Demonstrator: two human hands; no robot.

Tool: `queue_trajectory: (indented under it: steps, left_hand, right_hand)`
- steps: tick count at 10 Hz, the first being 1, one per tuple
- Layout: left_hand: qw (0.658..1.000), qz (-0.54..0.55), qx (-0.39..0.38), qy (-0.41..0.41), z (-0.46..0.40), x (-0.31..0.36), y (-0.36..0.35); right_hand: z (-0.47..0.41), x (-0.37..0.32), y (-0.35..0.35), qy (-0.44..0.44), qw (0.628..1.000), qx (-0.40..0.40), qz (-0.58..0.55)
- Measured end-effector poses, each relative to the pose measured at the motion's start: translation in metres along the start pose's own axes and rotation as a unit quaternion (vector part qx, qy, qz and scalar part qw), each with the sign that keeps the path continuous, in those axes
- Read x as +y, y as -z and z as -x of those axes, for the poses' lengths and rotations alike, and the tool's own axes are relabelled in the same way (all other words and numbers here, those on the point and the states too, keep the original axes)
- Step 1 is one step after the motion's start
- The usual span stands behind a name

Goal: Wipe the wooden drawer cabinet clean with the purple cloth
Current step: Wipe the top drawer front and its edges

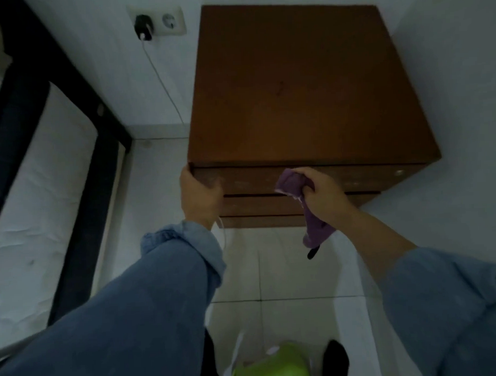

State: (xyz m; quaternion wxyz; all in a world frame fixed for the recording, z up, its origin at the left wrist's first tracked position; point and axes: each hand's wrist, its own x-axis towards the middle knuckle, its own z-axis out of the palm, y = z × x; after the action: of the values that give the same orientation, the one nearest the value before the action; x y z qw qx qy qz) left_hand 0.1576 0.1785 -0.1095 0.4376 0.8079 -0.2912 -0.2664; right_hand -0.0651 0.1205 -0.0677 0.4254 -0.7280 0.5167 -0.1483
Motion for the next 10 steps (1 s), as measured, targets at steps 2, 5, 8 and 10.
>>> queue_trajectory:
  steps: [2, 5, 8, 10]
  left_hand:
    - [0.999, 0.031, 0.019, -0.017, 0.003, -0.007, -0.014]
    - [0.996, 0.018, 0.069, -0.047, -0.008, -0.016, -0.027]
    - [0.995, 0.029, 0.071, -0.067, -0.01, -0.022, -0.03]
    - [0.997, 0.008, 0.052, -0.054, -0.001, -0.022, -0.019]
  right_hand:
    - [0.028, 0.043, 0.051, -0.094, 0.994, 0.052, -0.003]
    - [0.023, 0.103, 0.123, -0.239, 0.946, 0.211, -0.054]
    - [0.012, 0.128, 0.133, -0.288, 0.905, 0.259, -0.174]
    - [0.023, 0.126, 0.13, -0.29, 0.917, 0.223, -0.158]
